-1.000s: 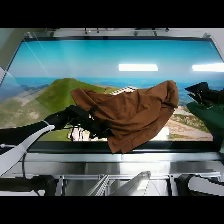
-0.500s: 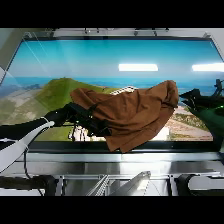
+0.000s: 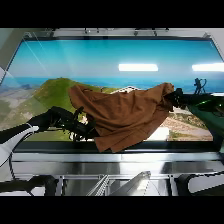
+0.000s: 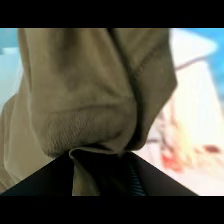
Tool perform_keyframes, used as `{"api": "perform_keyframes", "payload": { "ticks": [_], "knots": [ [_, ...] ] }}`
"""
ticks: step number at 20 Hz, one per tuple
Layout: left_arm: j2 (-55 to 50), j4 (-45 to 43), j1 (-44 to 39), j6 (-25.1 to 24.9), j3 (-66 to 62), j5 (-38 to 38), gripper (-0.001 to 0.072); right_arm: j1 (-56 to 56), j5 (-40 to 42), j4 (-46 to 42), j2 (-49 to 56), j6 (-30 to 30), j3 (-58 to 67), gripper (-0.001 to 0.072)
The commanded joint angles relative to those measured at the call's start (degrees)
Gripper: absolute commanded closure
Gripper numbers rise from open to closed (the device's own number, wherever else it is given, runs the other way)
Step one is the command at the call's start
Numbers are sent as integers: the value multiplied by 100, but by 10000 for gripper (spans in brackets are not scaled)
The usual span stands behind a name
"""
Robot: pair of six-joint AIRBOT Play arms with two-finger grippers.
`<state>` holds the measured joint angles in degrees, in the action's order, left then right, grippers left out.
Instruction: Fold the shirts.
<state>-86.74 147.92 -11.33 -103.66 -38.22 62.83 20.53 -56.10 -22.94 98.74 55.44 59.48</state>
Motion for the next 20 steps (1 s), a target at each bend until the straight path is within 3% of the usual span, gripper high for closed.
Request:
{"api": "perform_keyframes", "payload": {
  "ticks": [1, 2, 6, 10, 13, 16, 20],
  "knots": [
    [153, 15, 369, -153, 201, 31, 678, -343, 164, 597, 157, 33, 61, 446],
    [192, 20, 457, -195, 238, 33, 678, -354, 68, 713, 179, 28, 61, 688],
    [647, 76, 859, -339, 254, 199, 678, -249, -713, 1493, 33, -444, 114, 689],
    [1709, 424, 1753, -413, -726, 1191, 679, 229, -2090, 3281, -619, -1010, 323, 690],
    [2706, 962, 2883, -289, -2009, 1891, 679, 813, -2785, 4743, -1508, -885, 603, 690],
    [3512, 979, 3904, 103, -3401, 2170, 679, 1390, -3104, 4870, -2389, -350, 1150, 690],
    [4391, 975, 4647, 177, -4935, 1814, 679, 1829, -3539, 4870, -3960, -247, 1360, 689]
  ]
}}
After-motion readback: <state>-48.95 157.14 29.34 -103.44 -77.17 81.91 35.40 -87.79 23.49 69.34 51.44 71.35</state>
